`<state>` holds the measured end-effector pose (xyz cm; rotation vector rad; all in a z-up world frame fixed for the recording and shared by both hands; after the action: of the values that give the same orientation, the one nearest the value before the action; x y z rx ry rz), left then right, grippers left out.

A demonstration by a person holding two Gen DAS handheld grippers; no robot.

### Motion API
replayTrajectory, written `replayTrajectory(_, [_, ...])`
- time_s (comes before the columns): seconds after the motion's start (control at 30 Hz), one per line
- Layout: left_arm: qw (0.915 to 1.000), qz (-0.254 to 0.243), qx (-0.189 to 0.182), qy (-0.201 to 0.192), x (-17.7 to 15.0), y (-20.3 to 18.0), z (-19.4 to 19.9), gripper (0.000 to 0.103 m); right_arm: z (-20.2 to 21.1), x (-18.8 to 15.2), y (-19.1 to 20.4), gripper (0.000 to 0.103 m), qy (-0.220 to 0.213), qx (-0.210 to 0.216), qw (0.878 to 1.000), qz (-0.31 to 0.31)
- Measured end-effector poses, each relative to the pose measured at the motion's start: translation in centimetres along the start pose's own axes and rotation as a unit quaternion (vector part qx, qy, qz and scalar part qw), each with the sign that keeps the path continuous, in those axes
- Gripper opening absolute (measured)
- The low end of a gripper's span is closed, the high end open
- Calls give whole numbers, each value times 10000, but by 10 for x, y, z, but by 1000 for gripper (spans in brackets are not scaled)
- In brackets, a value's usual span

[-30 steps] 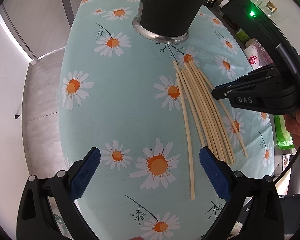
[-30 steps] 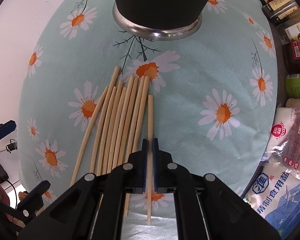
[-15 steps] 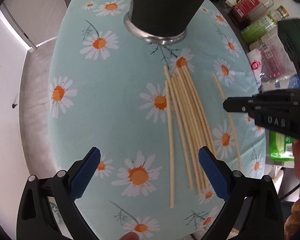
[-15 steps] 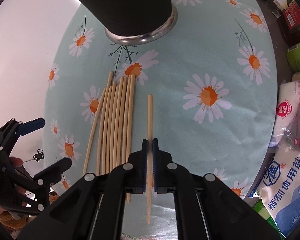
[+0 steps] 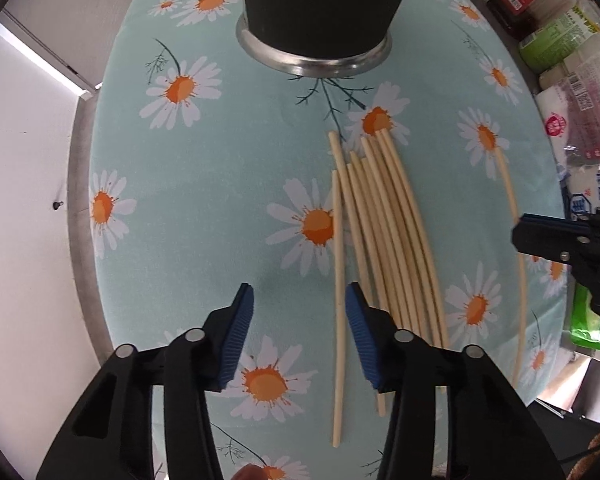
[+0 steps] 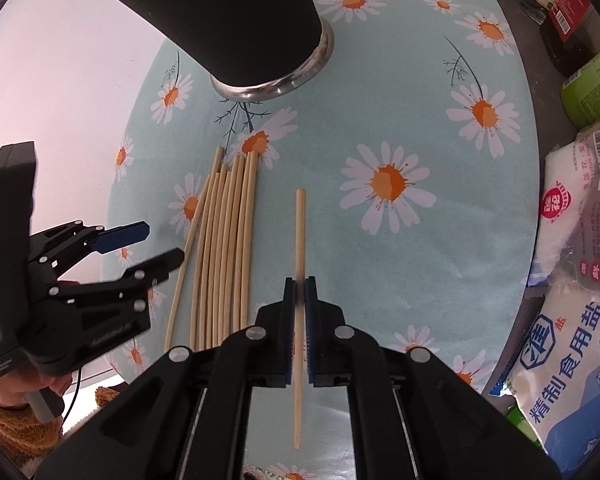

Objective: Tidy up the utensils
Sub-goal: 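Grasp another wooden stick with the left tool while the right tool holds its stick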

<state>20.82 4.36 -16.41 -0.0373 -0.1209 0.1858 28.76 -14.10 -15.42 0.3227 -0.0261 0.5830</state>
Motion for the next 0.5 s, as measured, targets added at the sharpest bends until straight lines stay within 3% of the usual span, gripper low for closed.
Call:
replayTrajectory(0.07, [10000, 19, -29, 61, 1, -5, -3, 37, 7, 2, 2, 6, -19, 19, 10000, 17])
replayTrajectory(0.33, [9999, 20, 88, 59, 5, -22, -11, 32, 9, 3, 3, 6, -18, 128, 9999, 115])
replayTrajectory(0.5, [9998, 9, 182, 95, 5, -31, -13, 17, 9, 2, 2, 6, -21, 182, 9997, 161])
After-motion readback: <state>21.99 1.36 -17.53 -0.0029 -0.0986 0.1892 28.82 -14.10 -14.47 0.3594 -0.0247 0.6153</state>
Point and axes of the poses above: each gripper's, at about its wrist camera, not at the fingertips, and z roughly against the way its jaws point, y to its left, x to its top, the point moved 6 cm from there along -z, roughly the way its jaws point, and after that the axes turned 5 degrees about -y, right-handed, at the moved point
